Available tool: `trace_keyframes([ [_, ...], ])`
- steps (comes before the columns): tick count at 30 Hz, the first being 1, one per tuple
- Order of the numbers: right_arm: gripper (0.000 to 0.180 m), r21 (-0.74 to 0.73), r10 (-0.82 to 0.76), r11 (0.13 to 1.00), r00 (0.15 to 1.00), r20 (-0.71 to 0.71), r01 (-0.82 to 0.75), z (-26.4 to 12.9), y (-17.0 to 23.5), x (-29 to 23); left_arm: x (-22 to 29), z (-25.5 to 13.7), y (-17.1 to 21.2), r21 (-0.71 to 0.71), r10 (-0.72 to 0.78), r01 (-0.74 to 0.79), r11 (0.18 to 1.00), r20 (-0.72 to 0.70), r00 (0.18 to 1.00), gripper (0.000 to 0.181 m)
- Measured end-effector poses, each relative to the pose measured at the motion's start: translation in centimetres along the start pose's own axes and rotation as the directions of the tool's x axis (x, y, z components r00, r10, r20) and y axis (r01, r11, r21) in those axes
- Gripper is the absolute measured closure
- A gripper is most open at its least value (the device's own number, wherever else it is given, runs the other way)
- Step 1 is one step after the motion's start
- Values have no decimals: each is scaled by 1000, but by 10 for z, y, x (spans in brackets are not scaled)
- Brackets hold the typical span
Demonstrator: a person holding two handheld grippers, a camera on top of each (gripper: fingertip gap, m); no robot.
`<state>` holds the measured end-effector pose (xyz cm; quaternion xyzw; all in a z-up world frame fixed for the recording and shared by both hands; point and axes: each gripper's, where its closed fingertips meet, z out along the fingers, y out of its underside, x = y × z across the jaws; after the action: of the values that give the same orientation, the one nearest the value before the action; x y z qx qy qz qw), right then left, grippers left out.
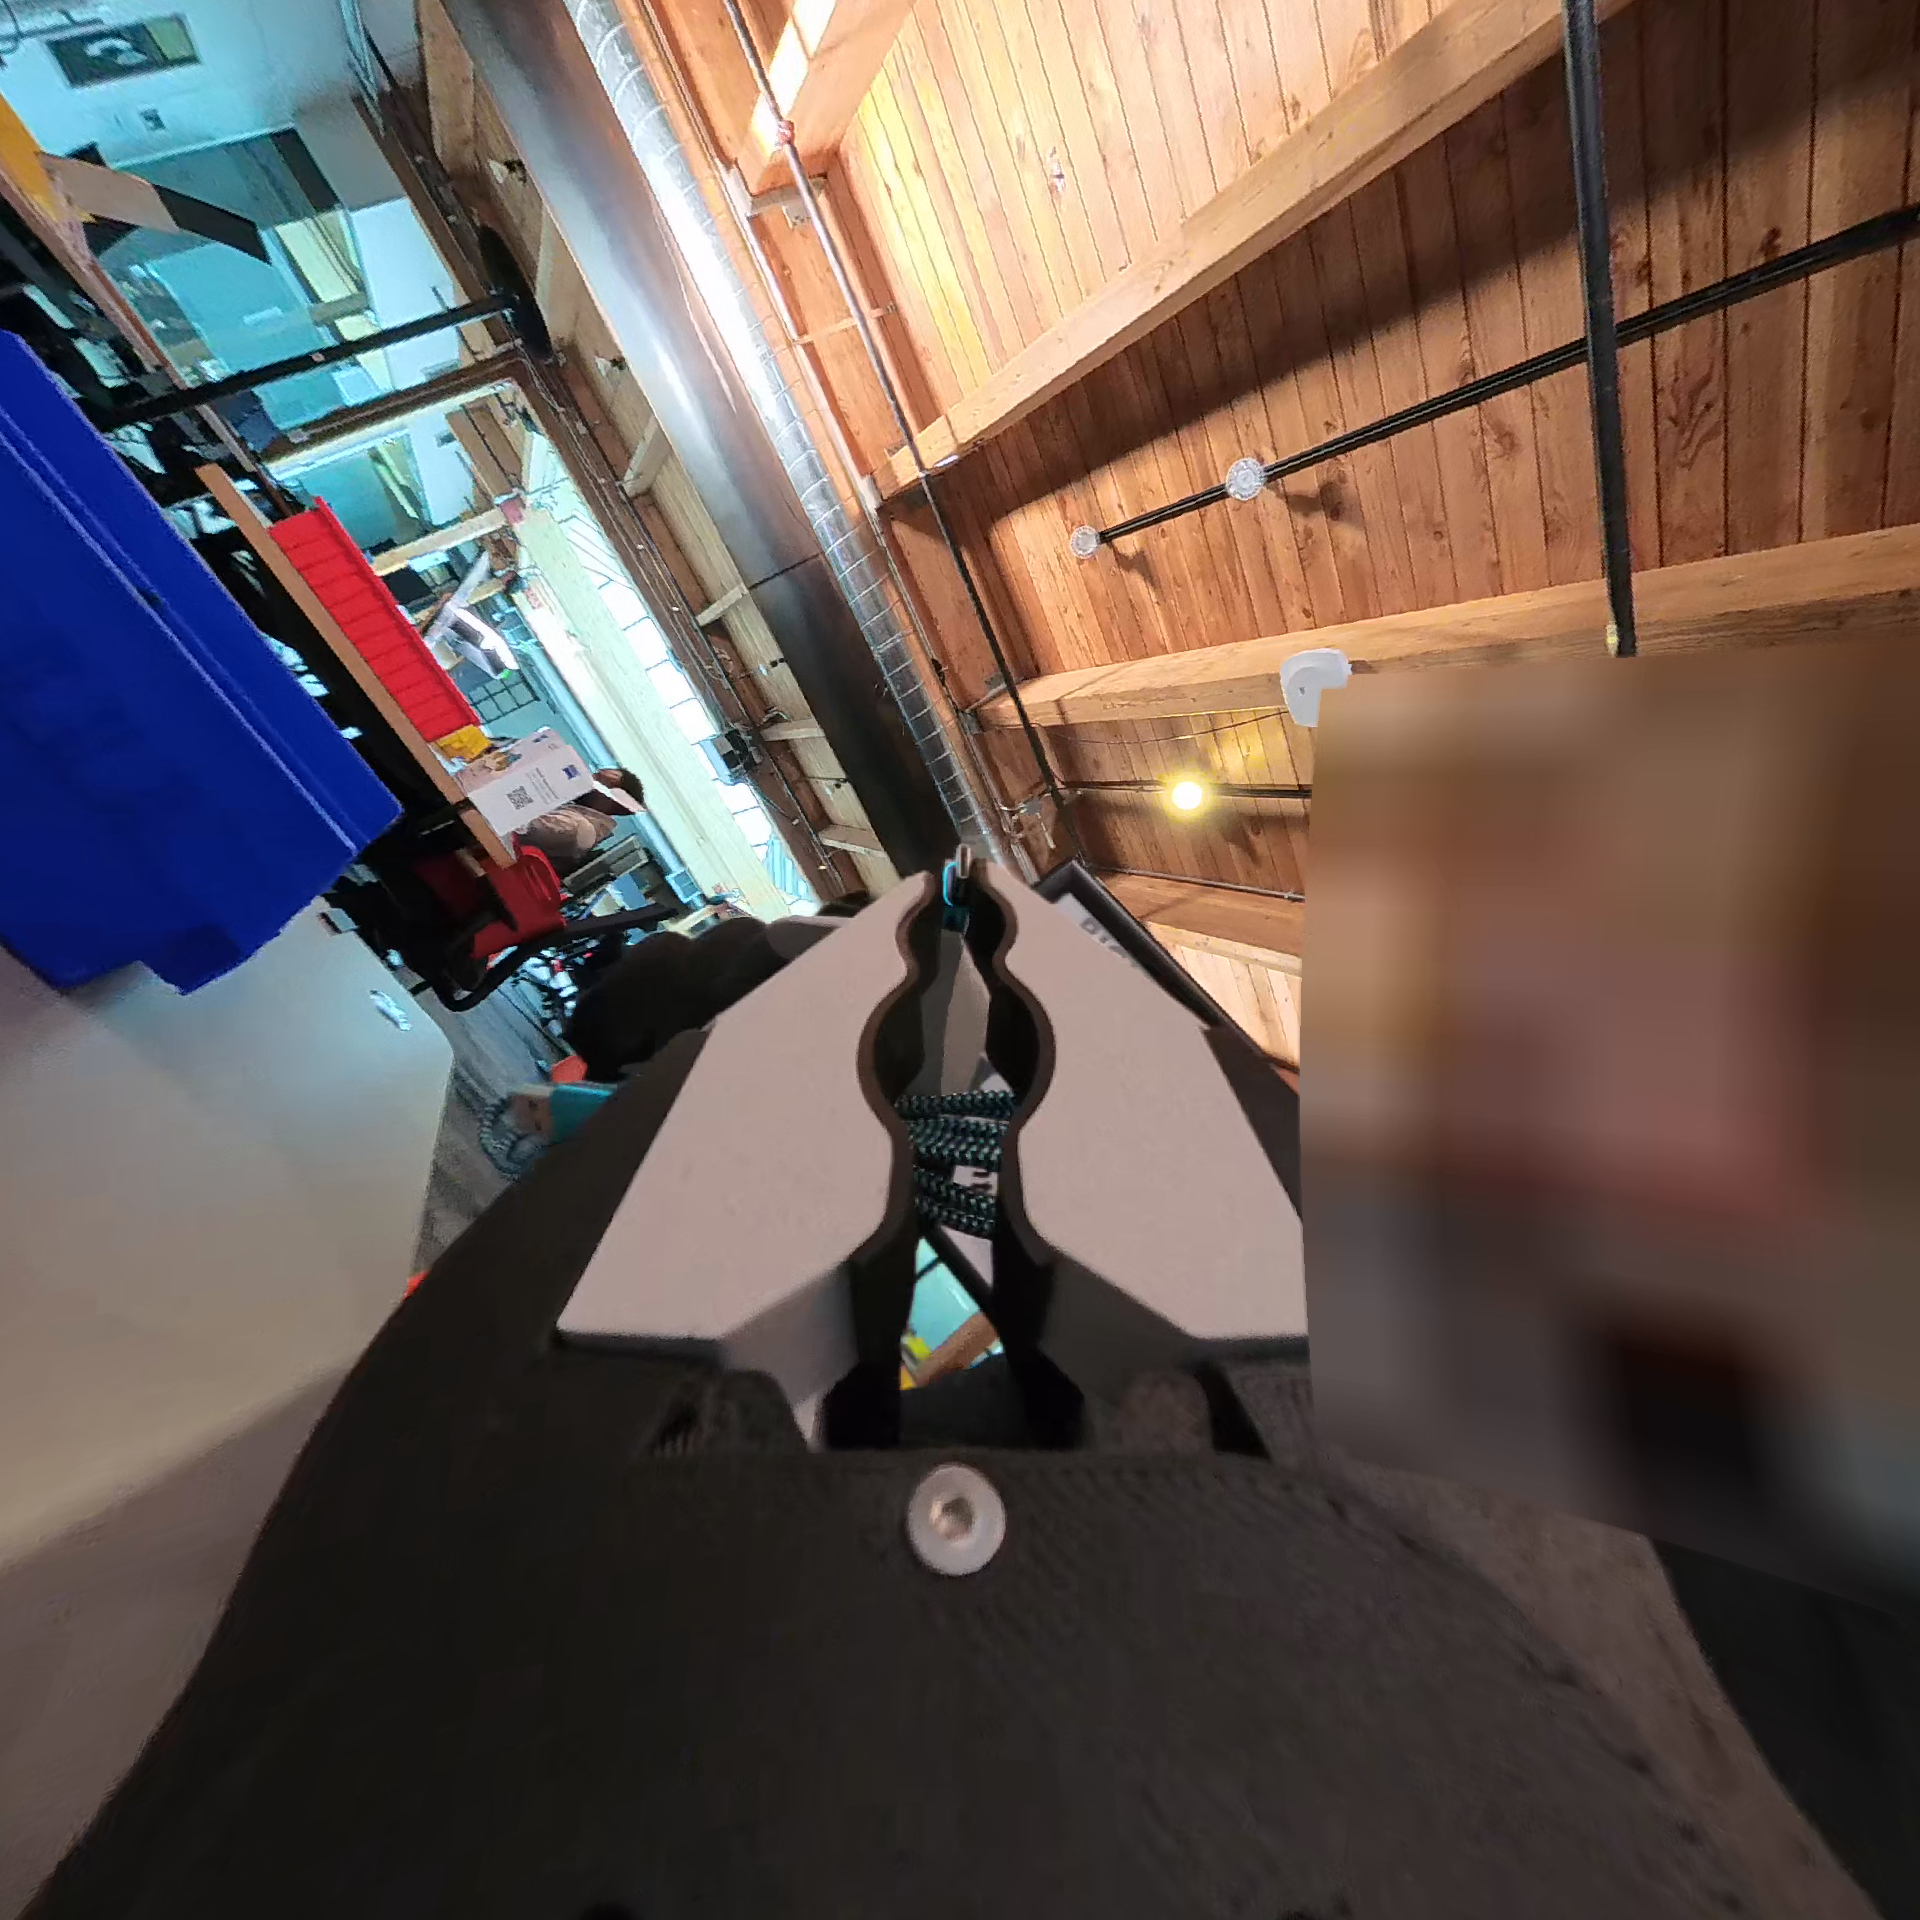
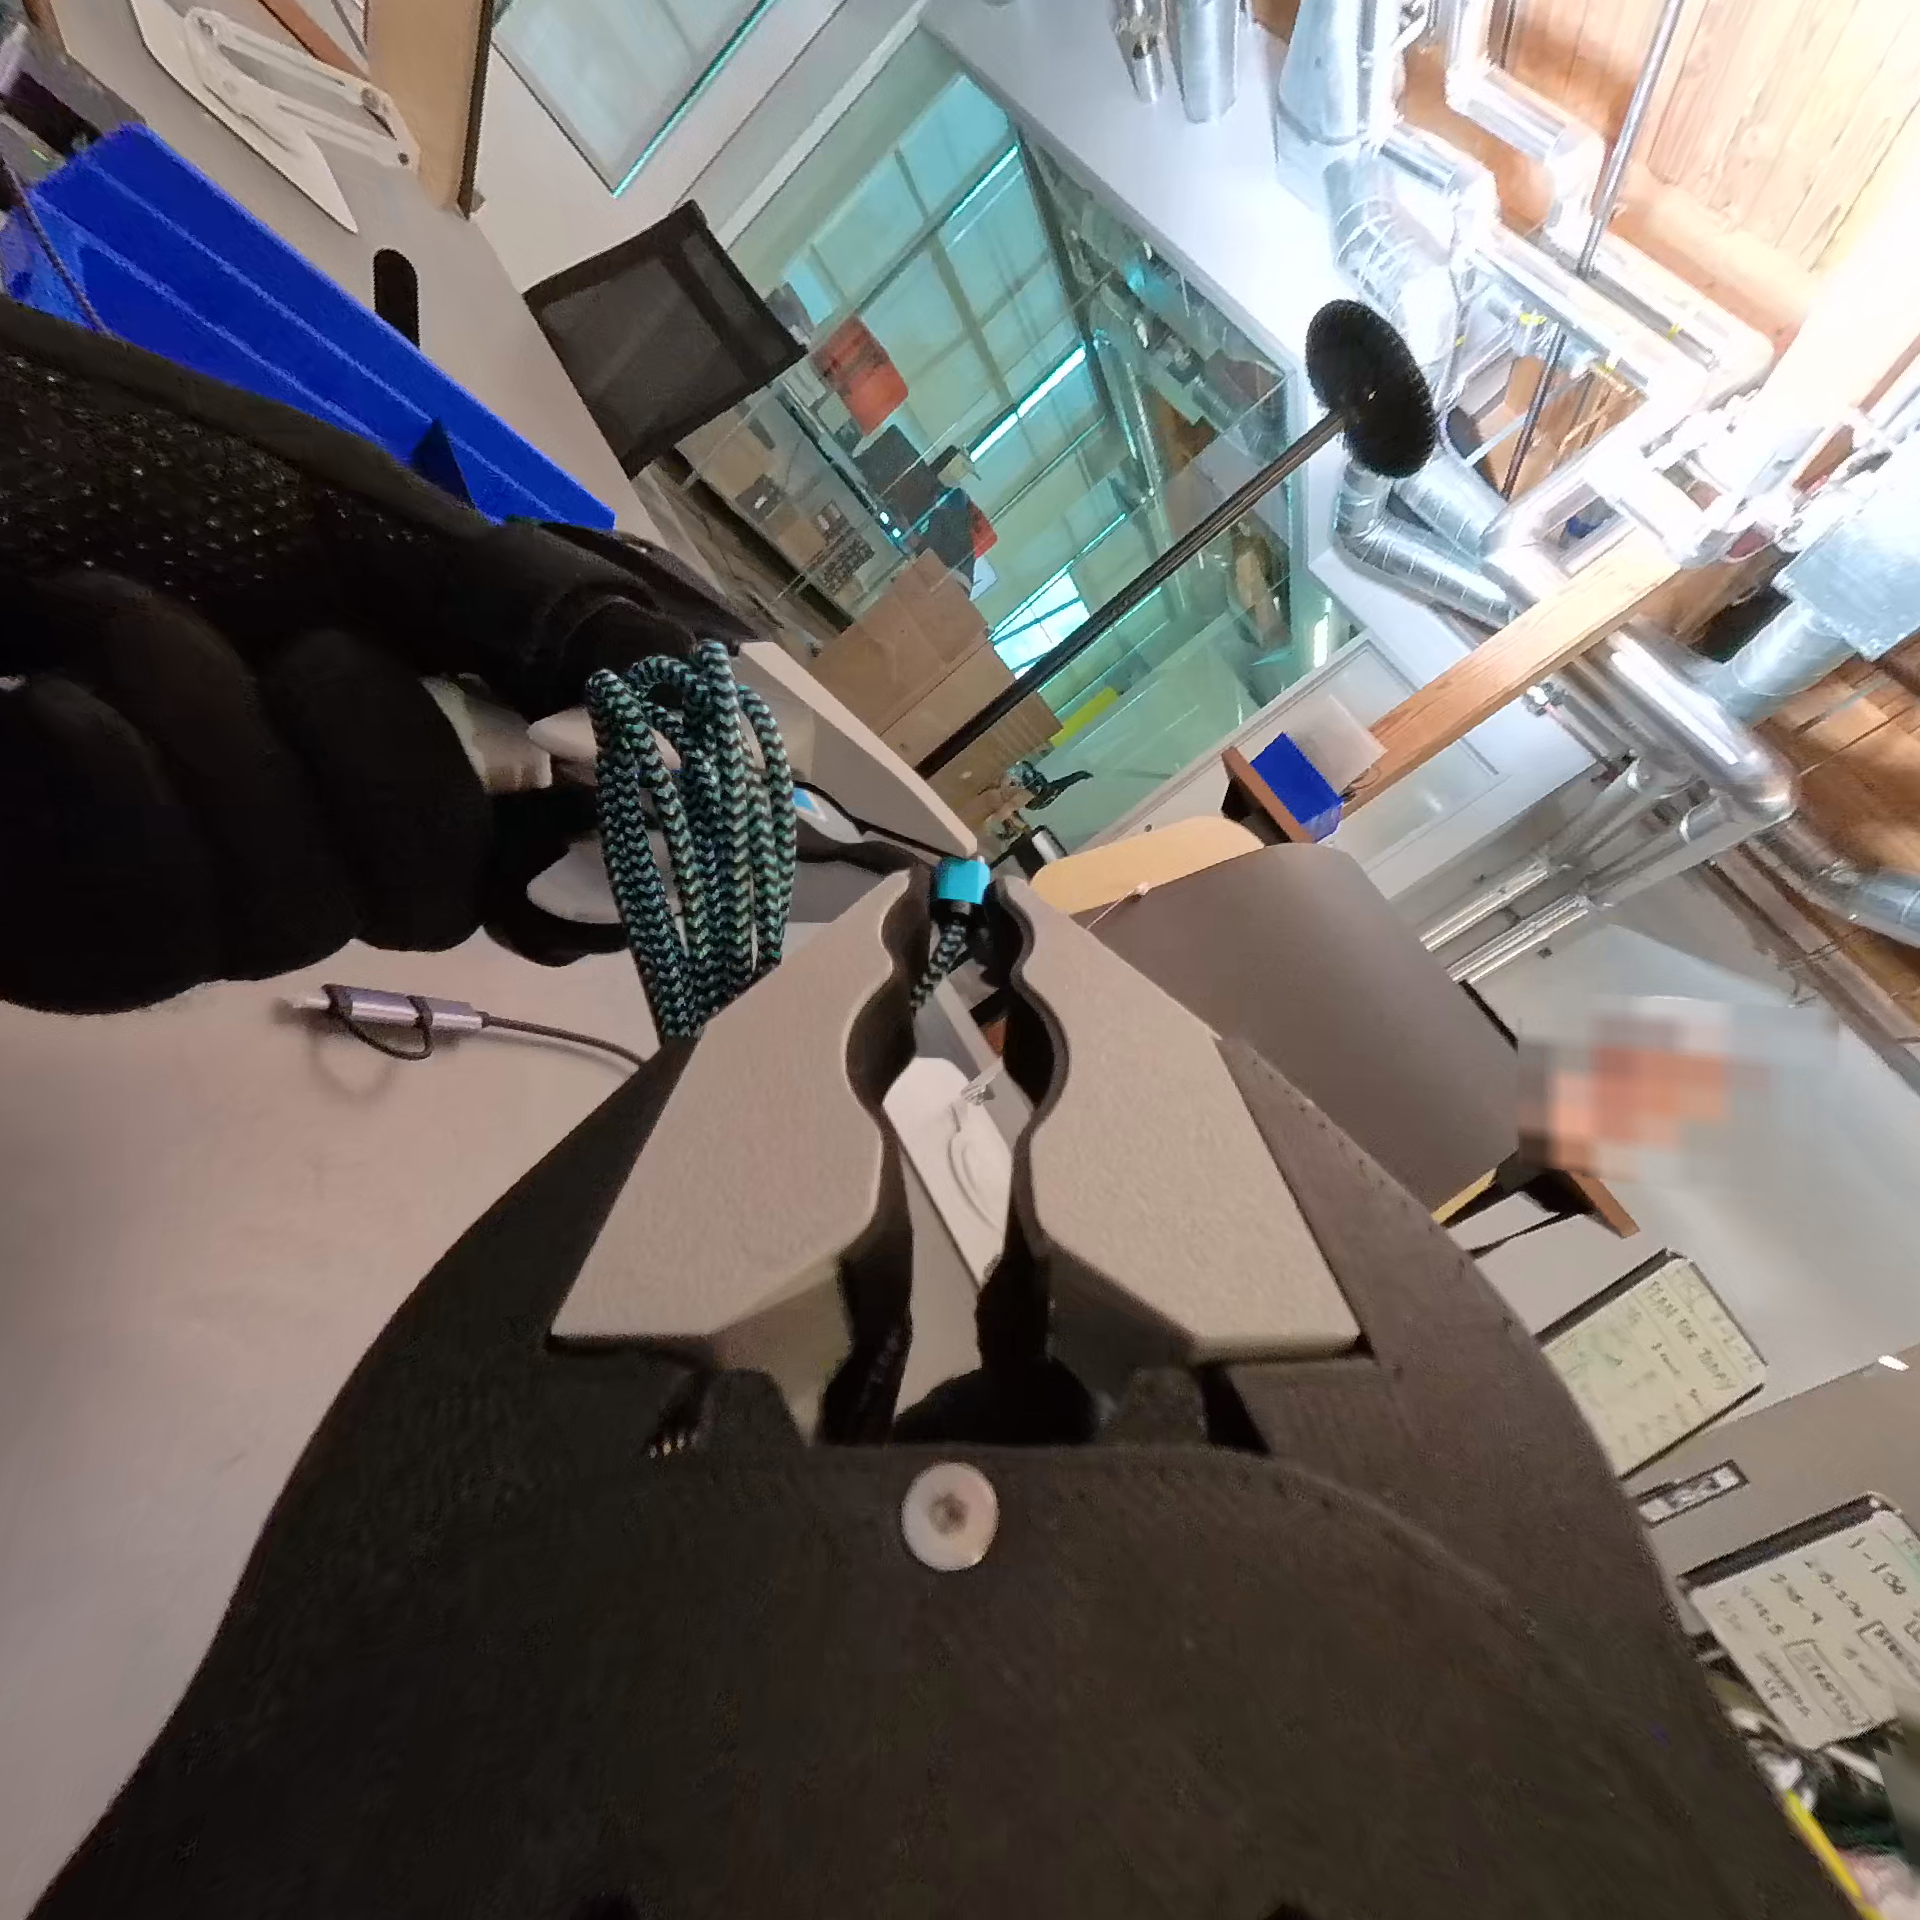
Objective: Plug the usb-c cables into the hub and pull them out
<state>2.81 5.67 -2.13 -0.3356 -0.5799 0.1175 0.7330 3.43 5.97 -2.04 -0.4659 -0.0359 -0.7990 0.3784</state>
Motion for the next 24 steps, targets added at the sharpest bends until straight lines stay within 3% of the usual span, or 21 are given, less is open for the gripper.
trace_keyframes([
  [1, 172, -10, 12, 1000, 1000, 8, -12, 1, 3, -1, -3, 0, -1, -3, 14, -14, 1000, 21, 1000, 178],
  [7, 171, -71, 105, 992, 994, 14, -104, -3, 32, 4, -21, -24, -22, -39, 195, -191, 981, 239, 951, 160],
  [10, 171, -115, 158, 981, 987, 3, -157, -8, 56, 7, -45, -49, -32, -202, 396, -341, 918, 466, 791, 159],
  [13, 171, -164, 184, 970, 983, -2, -182, -13, 80, 3, -75, -83, -39, -462, 598, -380, 801, 608, 522, 157],
  [16, 171, -186, 239, 954, 971, -10, -237, -18, 98, -2, -102, -102, -33, -666, 731, -306, 681, 591, 341, 147],
  [19, 171, -212, 271, 939, 962, -33, -272, -23, 114, -5, -127, -100, -17, -788, 823, -247, 565, 514, 243, 131],
  [22, 171, -228, 299, 927, 954, -29, -297, -28, 124, -12, -154, -103, -8, -932, 944, -160, 325, 309, 116, 126],
  [24, 171, -241, 311, 921, 950, -20, -307, -31, 129, -16, -166, -102, -10, -987, 991, -106, 123, 117, 61, 125],
])
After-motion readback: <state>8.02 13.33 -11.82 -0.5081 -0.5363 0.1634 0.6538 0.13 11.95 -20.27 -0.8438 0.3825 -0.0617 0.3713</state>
